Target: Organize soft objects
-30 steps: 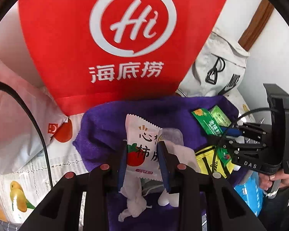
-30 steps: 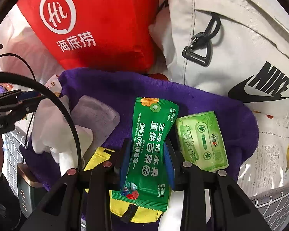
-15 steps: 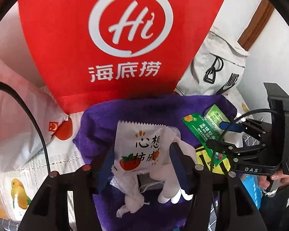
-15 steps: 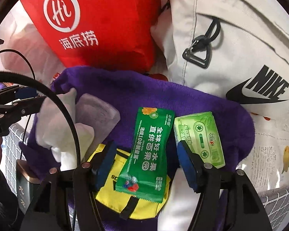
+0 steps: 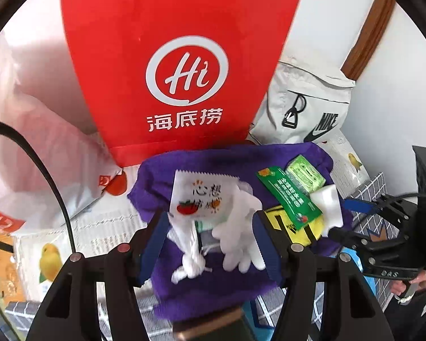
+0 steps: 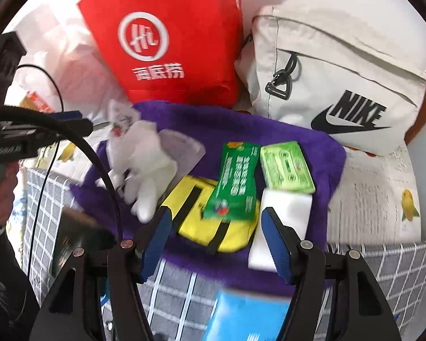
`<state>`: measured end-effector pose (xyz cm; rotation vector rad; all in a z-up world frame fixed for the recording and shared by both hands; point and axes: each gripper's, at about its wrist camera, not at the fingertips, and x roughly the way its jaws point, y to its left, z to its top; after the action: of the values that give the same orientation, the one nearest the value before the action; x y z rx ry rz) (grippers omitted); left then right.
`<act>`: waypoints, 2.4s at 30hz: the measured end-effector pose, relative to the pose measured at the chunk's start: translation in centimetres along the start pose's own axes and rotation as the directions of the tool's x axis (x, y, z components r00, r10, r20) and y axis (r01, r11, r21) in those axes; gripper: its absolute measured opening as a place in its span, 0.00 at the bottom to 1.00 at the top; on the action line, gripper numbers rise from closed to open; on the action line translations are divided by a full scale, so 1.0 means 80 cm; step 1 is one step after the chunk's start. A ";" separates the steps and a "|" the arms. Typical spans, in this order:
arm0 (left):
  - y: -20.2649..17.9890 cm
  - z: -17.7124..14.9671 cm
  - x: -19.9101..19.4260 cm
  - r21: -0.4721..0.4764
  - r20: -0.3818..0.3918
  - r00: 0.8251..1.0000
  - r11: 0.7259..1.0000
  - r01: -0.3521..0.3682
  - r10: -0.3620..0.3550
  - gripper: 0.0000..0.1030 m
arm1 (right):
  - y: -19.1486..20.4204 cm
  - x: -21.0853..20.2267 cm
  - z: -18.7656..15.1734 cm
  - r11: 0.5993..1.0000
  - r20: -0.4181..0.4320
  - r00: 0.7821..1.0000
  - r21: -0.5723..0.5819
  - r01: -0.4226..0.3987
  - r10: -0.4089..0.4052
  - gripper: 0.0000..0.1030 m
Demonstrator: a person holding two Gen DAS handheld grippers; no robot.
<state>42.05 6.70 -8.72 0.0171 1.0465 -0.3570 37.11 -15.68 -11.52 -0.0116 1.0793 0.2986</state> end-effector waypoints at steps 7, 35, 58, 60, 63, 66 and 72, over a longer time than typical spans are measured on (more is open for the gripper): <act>-0.020 -0.039 -0.051 0.022 0.029 0.999 0.999 -0.038 0.037 0.58 | 0.029 -0.050 -0.068 0.999 0.042 0.998 -0.028 -0.034 0.035 0.63; -0.076 -0.271 -0.114 -0.045 -0.013 1.000 0.999 -0.025 0.025 0.58 | 0.100 -0.024 -0.318 0.993 0.002 1.000 -0.116 0.012 -0.012 0.34; -0.086 -0.337 -0.095 -0.079 -0.079 0.997 0.997 0.004 -0.011 0.59 | 0.082 -0.034 -0.337 0.996 -0.004 1.000 -0.092 0.002 -0.002 0.30; -0.087 -0.338 -0.094 -0.073 -0.083 0.997 0.997 0.003 -0.009 0.59 | 0.087 -0.030 -0.334 0.993 0.013 1.000 -0.112 0.030 -0.028 0.27; -0.085 -0.338 -0.094 -0.075 -0.081 0.997 0.997 0.004 -0.010 0.59 | 0.085 -0.031 -0.334 0.993 0.010 0.999 -0.116 0.037 -0.036 0.21; -0.082 -0.339 -0.092 -0.080 -0.085 0.996 0.997 0.004 -0.011 0.59 | 0.078 -0.035 -0.336 0.996 -0.024 1.000 -0.089 0.016 -0.019 0.21; -0.085 -0.339 -0.081 -0.075 -0.097 0.995 0.997 0.016 -0.023 0.59 | 0.081 -0.029 -0.333 0.996 0.005 1.000 -0.082 0.027 -0.027 0.21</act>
<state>14.25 7.06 -15.89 -0.0423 1.1573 -0.3374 11.47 -14.14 -21.30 -0.0987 1.0622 0.3180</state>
